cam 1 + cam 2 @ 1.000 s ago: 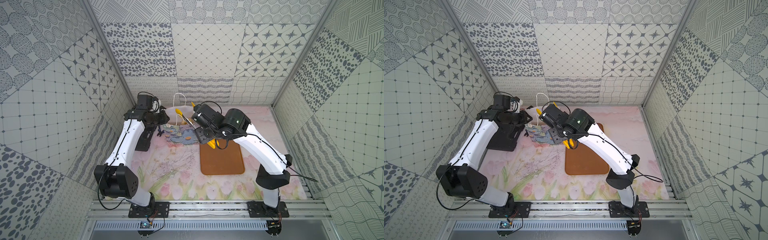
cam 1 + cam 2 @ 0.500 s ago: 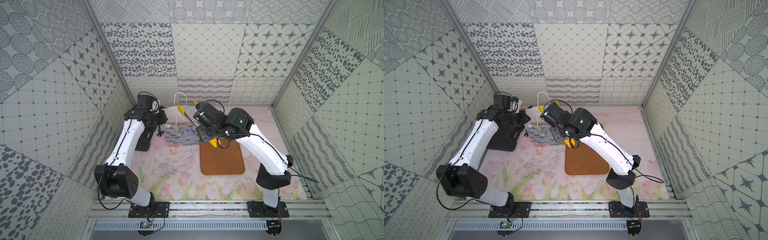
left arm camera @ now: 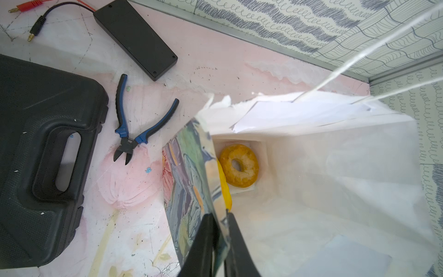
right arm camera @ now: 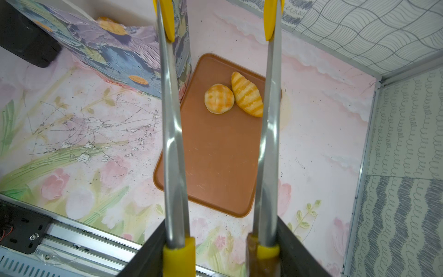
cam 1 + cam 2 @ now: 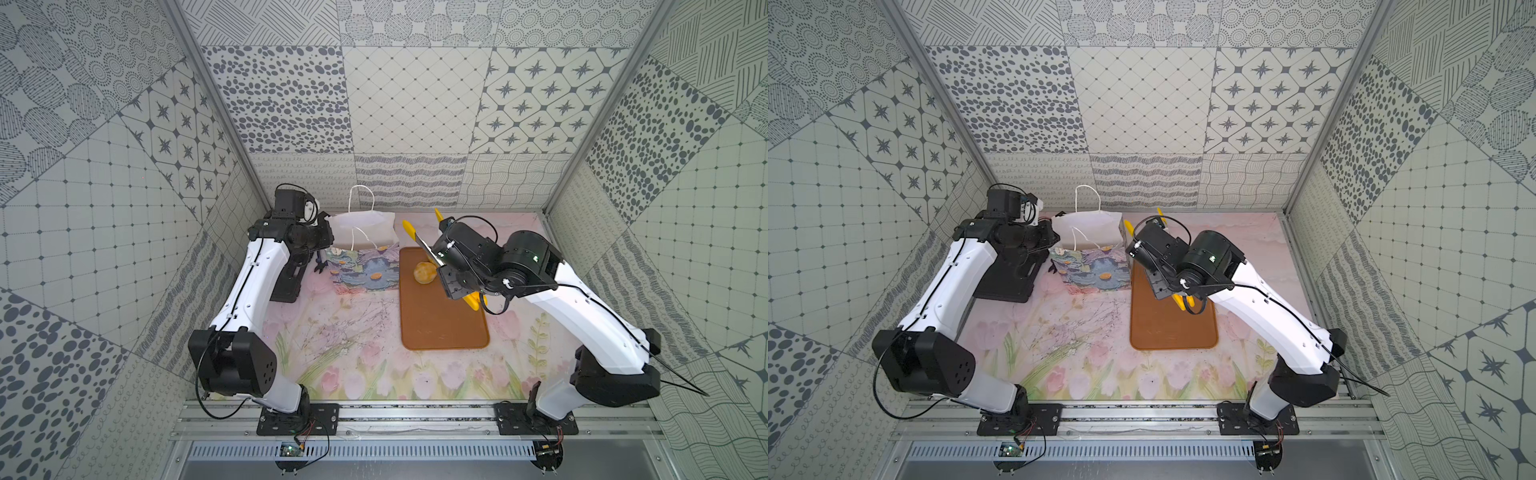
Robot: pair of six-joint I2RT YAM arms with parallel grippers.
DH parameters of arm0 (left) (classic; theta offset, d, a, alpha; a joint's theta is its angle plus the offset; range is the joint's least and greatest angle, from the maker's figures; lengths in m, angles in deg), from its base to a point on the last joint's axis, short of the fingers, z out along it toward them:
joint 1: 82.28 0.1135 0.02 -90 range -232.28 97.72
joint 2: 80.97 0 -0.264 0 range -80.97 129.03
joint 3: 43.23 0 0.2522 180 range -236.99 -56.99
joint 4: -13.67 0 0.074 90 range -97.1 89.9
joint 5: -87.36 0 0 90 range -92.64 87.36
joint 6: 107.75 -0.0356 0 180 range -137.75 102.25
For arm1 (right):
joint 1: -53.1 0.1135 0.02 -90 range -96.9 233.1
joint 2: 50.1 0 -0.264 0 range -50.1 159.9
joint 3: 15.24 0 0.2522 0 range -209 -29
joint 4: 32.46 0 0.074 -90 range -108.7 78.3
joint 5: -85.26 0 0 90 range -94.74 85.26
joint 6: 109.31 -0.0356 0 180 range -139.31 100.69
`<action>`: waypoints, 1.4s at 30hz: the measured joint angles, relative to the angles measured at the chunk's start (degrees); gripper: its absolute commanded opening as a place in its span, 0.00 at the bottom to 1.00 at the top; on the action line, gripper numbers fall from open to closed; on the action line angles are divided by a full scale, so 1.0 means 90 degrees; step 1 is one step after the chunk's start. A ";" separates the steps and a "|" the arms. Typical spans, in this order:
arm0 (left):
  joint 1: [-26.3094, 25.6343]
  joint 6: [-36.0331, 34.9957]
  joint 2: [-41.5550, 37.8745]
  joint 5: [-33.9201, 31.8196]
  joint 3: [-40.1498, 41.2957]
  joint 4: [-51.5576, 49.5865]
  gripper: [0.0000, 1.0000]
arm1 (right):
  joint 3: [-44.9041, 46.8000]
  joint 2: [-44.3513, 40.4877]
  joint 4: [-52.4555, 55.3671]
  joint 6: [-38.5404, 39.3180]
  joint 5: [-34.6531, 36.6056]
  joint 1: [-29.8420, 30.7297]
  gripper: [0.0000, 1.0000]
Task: Pack bread into a paper bag
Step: Place the fake bread in the paper bag, then pick up the fake bread from the plate.
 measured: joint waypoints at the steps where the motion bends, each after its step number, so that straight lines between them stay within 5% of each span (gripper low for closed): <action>1: 0.0000 0.0000 0.0000 0.0000 0.0000 0.0000 0.13 | 0.0287 -0.0153 -0.0075 -0.0019 -0.0044 -0.0075 0.65; 15: 0.0000 0.0002 0.0000 0.0017 0.0000 0.0000 0.15 | 0.3276 -0.0801 -0.1753 -0.0044 -0.0942 -0.0809 0.66; 42: 0.0000 0.0022 0.0073 0.0027 0.0012 0.0005 0.16 | 0.4452 0.0136 -0.3869 0.0357 -0.2650 -0.1931 0.62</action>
